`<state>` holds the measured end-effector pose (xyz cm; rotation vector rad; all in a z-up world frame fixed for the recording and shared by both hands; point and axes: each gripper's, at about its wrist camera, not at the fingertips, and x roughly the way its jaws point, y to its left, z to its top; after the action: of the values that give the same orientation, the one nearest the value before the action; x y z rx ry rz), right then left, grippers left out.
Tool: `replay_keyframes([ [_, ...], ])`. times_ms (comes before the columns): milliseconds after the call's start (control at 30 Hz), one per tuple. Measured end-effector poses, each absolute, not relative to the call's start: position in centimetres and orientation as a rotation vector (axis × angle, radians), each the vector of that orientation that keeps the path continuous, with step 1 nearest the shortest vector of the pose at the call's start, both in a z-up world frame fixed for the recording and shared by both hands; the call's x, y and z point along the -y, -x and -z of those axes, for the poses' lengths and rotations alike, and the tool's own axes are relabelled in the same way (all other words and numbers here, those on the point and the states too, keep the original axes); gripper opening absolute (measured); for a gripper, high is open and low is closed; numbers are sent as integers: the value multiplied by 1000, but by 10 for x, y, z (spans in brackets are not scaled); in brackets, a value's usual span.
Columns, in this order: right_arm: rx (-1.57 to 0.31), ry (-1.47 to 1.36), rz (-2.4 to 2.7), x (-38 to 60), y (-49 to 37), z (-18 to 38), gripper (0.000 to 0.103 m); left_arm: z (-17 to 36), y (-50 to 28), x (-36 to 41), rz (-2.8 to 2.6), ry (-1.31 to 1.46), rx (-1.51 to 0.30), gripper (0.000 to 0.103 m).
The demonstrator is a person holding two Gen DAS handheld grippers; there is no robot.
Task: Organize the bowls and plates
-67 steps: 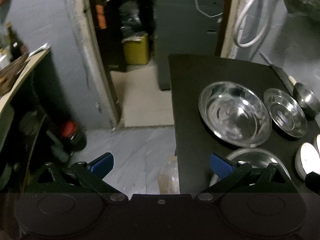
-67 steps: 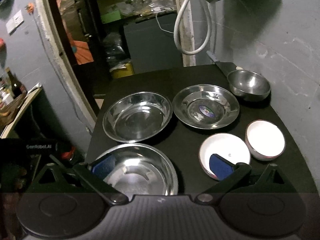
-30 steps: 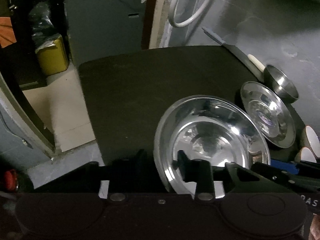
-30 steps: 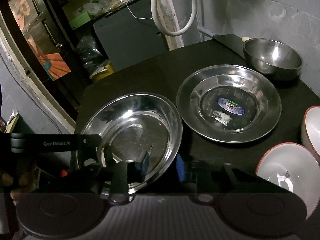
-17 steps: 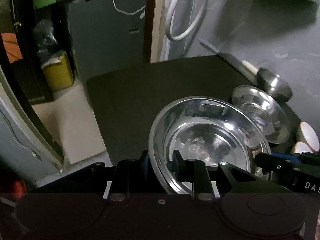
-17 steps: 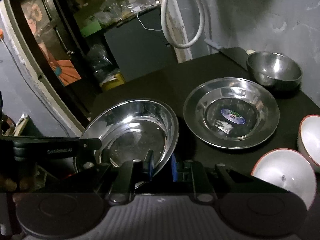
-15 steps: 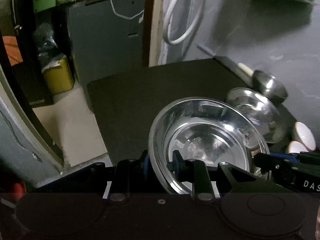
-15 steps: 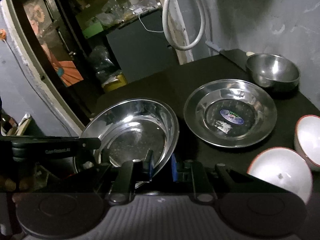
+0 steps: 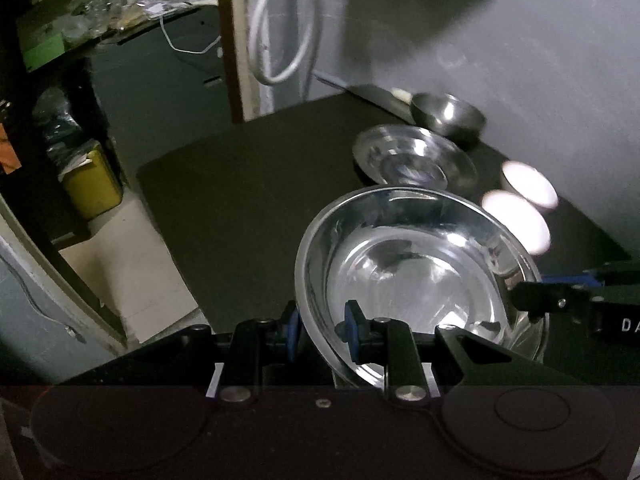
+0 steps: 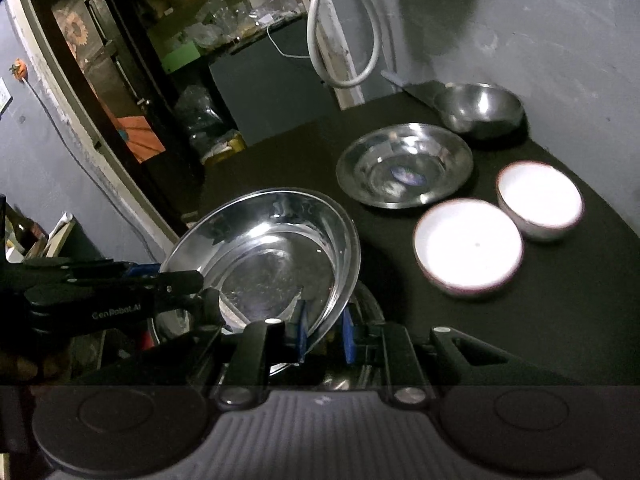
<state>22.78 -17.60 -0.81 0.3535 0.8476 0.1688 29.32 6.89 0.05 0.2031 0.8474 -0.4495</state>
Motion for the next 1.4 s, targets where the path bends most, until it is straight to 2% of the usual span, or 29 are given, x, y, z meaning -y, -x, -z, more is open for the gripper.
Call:
replay_keyframes([
  [267, -895, -328, -128, 170, -207, 13, 21, 9, -267, -60, 467, -308, -879, 26],
  [967, -956, -248, -98, 156, -206, 19, 21, 26, -267, -47, 438, -418, -953, 30],
  [1400, -959, -187, -88, 151, -206, 23, 30, 31, -273, -47, 432, -391, -976, 30],
])
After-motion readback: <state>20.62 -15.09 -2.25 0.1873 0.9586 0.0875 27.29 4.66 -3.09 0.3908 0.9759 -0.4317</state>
